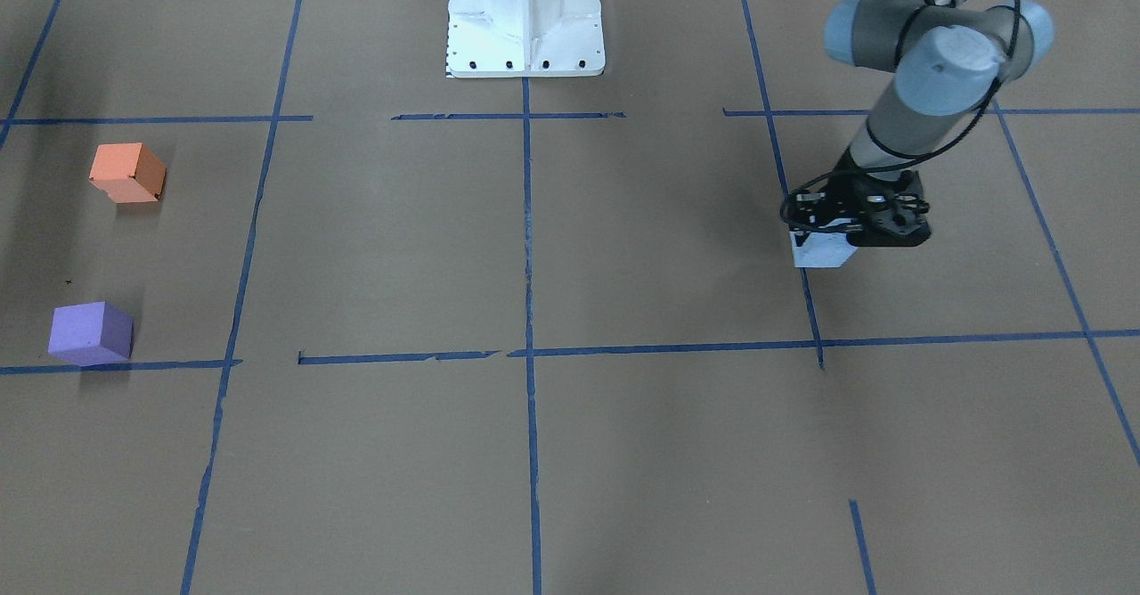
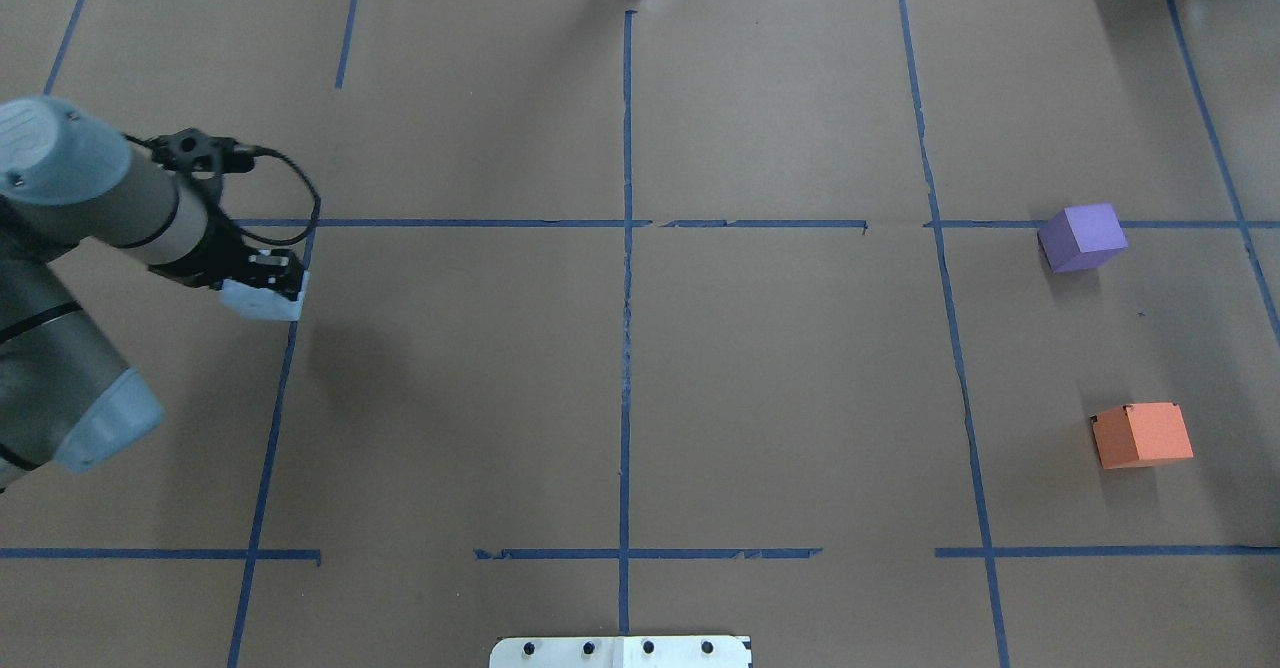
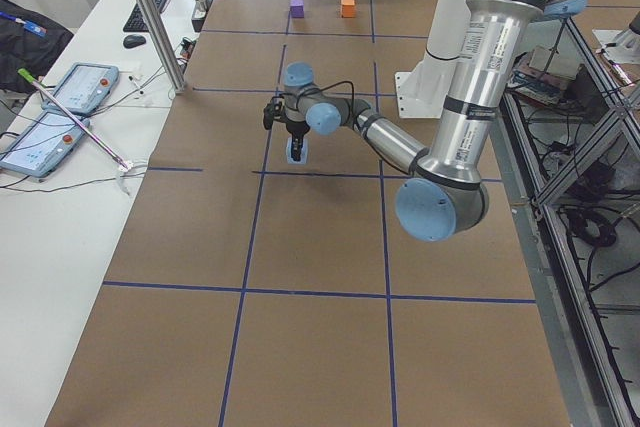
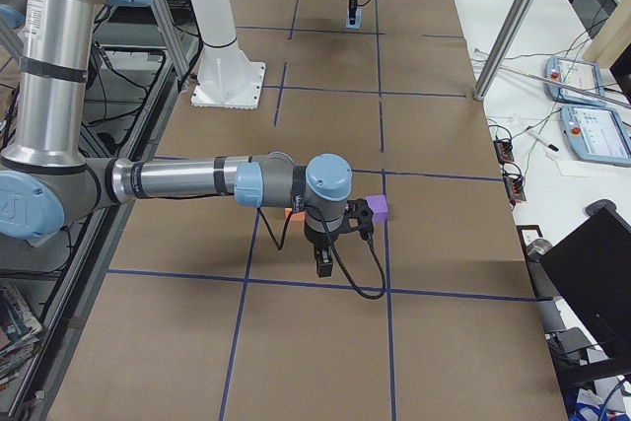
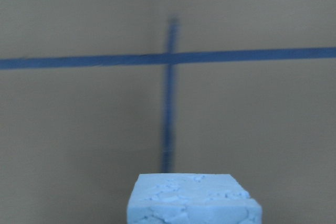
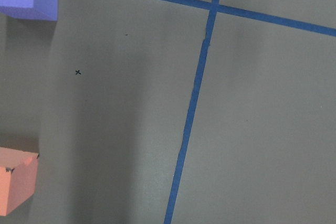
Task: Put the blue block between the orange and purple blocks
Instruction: 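Carry the light blue cube with the left gripper to table center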
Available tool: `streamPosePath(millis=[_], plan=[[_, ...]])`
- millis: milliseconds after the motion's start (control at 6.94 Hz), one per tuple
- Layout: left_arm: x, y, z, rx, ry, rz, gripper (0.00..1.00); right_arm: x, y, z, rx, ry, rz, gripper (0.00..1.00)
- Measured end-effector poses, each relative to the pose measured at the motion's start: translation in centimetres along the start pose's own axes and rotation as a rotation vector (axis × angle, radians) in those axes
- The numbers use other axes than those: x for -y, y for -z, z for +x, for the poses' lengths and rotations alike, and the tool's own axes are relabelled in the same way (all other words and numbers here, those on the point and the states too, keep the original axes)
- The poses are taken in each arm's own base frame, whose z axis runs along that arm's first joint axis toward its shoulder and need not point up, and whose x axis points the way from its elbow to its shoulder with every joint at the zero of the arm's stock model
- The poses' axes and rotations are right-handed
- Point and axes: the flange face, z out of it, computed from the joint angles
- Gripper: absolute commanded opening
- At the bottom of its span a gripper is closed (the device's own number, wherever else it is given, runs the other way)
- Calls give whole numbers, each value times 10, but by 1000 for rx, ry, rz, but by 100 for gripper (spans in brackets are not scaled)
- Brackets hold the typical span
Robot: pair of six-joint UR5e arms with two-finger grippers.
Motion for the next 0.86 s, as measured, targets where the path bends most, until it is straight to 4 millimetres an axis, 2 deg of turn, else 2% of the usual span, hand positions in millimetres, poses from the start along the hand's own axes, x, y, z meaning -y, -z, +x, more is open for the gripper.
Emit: streamPosePath(millis=[144,288,432,577,721,865], plan=[[0,1,64,-37,-37,-17,46,0,0,0,0,-1,0,100],[0,-7,124,-58,-30,-29,46,0,0,0,0,-2,-1,100],[-3,-23,185,-50,12,-20,46,0,-1,1,0,-2,-1,100],[-7,-37,236,-35,49,0,46,0,-1,1,1,-3,-2,100],[-12,-46,277,-30,72,5,49,0,-1,1,2,-4,-3,100],[-17,-51,301,-28,81,2,65,0,-2,1,2,-4,-3,100]])
